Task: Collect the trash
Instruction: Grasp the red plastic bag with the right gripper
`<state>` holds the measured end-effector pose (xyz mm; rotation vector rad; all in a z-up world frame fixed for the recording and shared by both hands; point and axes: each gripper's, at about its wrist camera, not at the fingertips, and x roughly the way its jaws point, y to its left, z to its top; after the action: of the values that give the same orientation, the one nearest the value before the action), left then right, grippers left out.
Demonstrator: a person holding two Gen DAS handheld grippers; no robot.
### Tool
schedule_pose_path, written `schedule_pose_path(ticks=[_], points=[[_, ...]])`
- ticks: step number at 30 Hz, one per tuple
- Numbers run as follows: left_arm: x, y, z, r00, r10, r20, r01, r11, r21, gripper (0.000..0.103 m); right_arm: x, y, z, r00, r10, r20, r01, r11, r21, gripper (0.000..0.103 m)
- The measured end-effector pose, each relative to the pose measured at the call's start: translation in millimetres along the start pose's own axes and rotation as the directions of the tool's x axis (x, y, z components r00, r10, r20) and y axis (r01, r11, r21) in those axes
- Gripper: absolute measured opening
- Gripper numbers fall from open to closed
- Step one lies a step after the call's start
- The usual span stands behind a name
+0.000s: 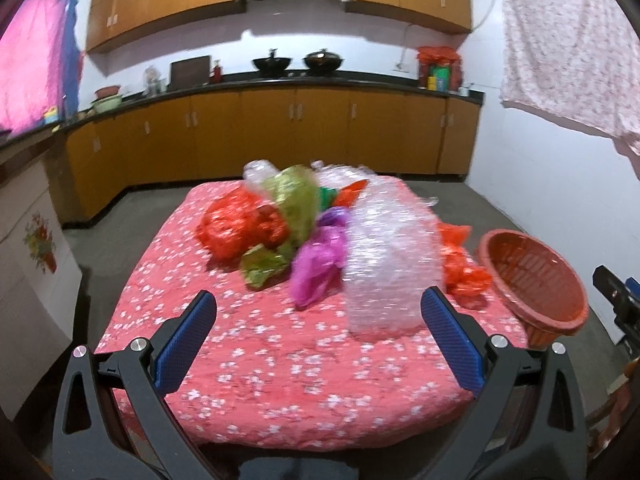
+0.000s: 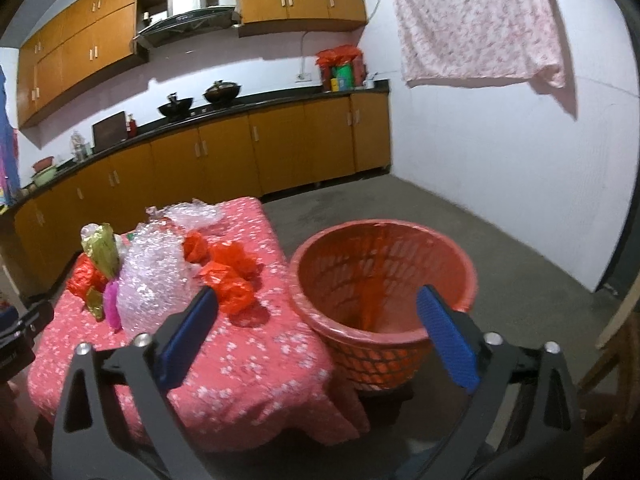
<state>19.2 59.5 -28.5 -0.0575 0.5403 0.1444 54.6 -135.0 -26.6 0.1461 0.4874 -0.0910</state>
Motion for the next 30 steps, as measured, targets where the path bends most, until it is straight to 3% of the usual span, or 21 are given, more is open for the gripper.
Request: schedule_pose_path(ticks=[5, 8, 19, 25, 27, 30], points=[[6.7, 15.9, 6.3, 0.998, 0.057, 0.016, -0.057, 0.998, -0.008, 0.101, 43.6, 30.5, 7.6, 0.997, 0.063, -0.045, -0.067, 0.993, -0.096, 0.072], [12.3, 26.0, 11.4, 0.996, 0.084, 0.026, -0.083, 0.996, -0.021, 0.101, 70.8, 49.5, 8.3, 0.992, 0.095, -0.082, -0.106, 0.985, -0.137, 0.067], [35.2, 43.8, 14.6, 0.996, 0.085, -0.008, -0.085, 0.994, -0.067, 0.101, 156.8, 83.6, -2.7, 0.966, 0.124, -0.229, -0.169, 0.968, -0.186, 0.066], [46.6, 37.8, 15.6, 0.998, 0.066, -0.018, -0.067, 0.996, -0.058, 0.101, 175.4, 85.9, -6.6, 0.953, 0.133, -0.272, -0.189, 0.963, -0.191, 0.057], [49.4, 34.4, 16.3, 0.998, 0.059, -0.021, -0.06, 0.997, -0.053, 0.101, 178.6, 90.4, -7.1, 0.951, 0.137, -0.279, -0.198, 0.958, -0.206, 0.052], [53.5, 27.8, 16.8, 0.999, 0.047, -0.024, -0.048, 0.998, -0.042, 0.1, 180.1, 94.8, -7.0, 0.948, 0.148, -0.283, -0.214, 0.953, -0.217, 0.036]])
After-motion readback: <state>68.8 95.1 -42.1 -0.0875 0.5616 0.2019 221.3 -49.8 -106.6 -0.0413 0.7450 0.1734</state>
